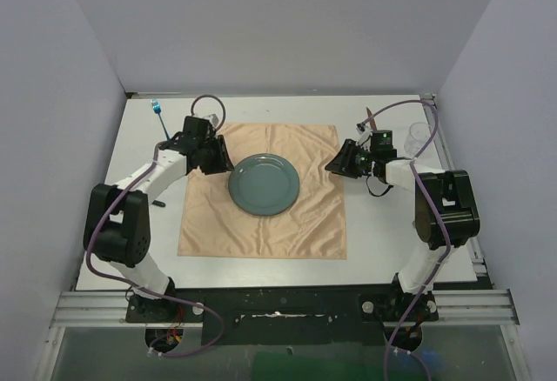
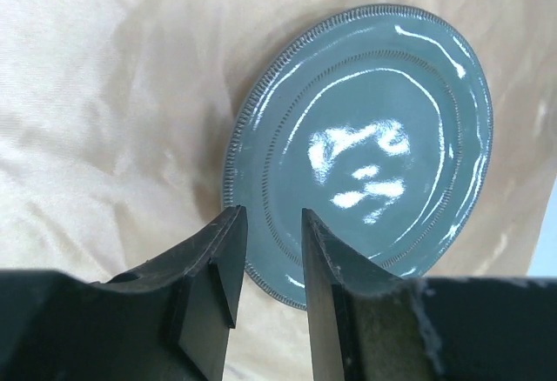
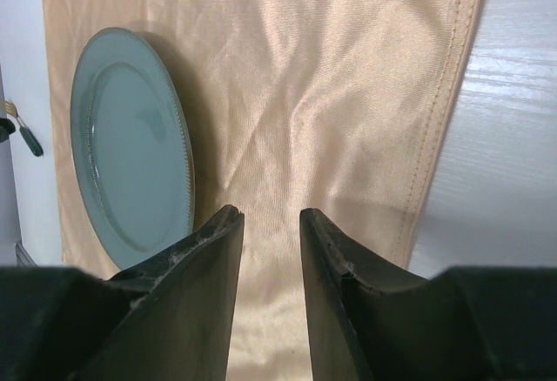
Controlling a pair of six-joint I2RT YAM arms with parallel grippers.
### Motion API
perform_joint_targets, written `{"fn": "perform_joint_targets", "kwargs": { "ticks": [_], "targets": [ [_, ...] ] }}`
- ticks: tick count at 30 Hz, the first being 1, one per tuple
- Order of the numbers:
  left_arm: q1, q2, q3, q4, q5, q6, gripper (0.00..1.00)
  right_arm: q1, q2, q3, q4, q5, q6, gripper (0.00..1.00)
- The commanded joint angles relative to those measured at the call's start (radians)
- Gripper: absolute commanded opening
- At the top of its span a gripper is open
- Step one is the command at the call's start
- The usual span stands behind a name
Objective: Set the dinner table for one person
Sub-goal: Adjust the plate on the napkin.
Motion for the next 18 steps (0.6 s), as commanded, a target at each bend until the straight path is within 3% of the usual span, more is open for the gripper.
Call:
{"fn": "perform_joint_targets", "kwargs": {
  "ticks": [1, 5, 10, 14, 18],
  "targets": [
    [0.007, -0.085, -0.023, 0.029, -0.12, -0.058, 0.31, 0.007, -0.045, 0.006, 0.041, 0.011, 0.005, 0.33],
    [0.039, -0.122, -0.112, 0.077, -0.201, -0.136, 0.3, 0.007, -0.041, -0.015, 0.058, 0.041, 0.016, 0.29],
    [0.148, -0.129, -0.257, 0.325, 0.072, -0.218, 0.29, 0.01, -0.057, -0.05, 0.095, 0.066, 0.037, 0.0],
    [0.171, -0.103, -0.264, 0.409, 0.199, -0.263, 0.29, 0.034, -0.08, -0.034, 0.028, 0.156, 0.009, 0.0],
    [0.173, -0.049, -0.226, 0.405, 0.23, -0.265, 0.29, 0.064, -0.099, -0.011, -0.031, 0.229, -0.007, 0.0]
  ]
}}
